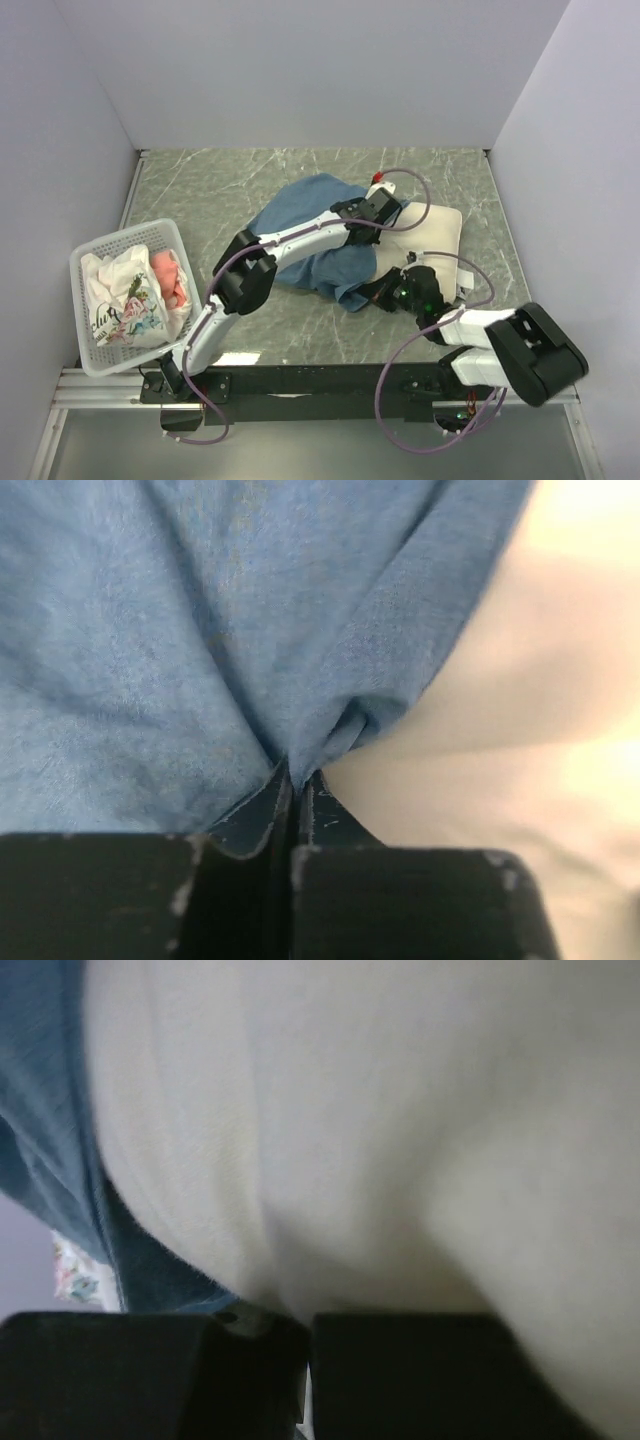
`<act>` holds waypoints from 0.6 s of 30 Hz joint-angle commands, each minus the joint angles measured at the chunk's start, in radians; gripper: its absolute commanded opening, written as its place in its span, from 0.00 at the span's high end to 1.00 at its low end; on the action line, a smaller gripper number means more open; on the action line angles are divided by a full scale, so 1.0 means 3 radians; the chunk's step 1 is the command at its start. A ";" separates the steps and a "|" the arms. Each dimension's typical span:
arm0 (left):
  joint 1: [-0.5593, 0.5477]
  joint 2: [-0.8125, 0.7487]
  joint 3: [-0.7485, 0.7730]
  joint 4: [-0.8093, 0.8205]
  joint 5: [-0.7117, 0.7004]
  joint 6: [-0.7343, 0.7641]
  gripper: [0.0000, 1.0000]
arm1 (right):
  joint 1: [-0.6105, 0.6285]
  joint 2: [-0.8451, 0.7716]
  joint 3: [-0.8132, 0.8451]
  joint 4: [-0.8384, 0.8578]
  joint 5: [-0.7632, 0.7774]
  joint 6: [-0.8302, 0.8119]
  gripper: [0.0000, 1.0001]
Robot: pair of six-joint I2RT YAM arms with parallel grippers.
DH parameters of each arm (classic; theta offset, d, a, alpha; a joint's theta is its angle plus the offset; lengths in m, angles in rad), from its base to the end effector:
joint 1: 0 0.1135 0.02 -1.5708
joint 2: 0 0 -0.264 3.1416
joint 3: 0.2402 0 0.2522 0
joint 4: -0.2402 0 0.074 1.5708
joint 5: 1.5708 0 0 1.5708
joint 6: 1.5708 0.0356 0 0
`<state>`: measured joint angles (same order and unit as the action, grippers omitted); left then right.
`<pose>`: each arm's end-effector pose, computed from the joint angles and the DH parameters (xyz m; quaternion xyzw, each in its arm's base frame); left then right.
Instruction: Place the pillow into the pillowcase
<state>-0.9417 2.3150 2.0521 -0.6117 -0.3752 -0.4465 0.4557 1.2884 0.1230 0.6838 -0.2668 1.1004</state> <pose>0.3163 -0.4125 0.2198 0.1647 0.9110 -0.0796 0.3697 0.1702 0.0939 0.1154 0.2032 0.8259 0.4414 0.2859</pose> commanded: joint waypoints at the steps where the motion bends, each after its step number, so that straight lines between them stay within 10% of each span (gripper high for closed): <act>1: 0.0244 -0.0036 -0.0728 0.0135 0.0329 -0.0290 0.99 | -0.0046 -0.0484 0.0259 -0.1250 0.0434 -0.0277 1.00; 10: 0.0945 -0.0691 -0.2023 0.0648 0.0602 -0.0470 0.99 | -0.0143 -0.0890 0.0888 -0.2111 0.0461 -0.0641 0.91; 18: 0.1150 -0.0992 -0.2285 0.0694 0.0734 -0.0393 0.99 | -0.0816 -0.0028 0.0531 -0.0969 -0.0755 -0.0335 0.91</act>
<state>-0.6525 2.0041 1.4410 -0.2066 -0.0643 -0.6235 0.3431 1.1427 0.3450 0.1925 -0.2825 0.9565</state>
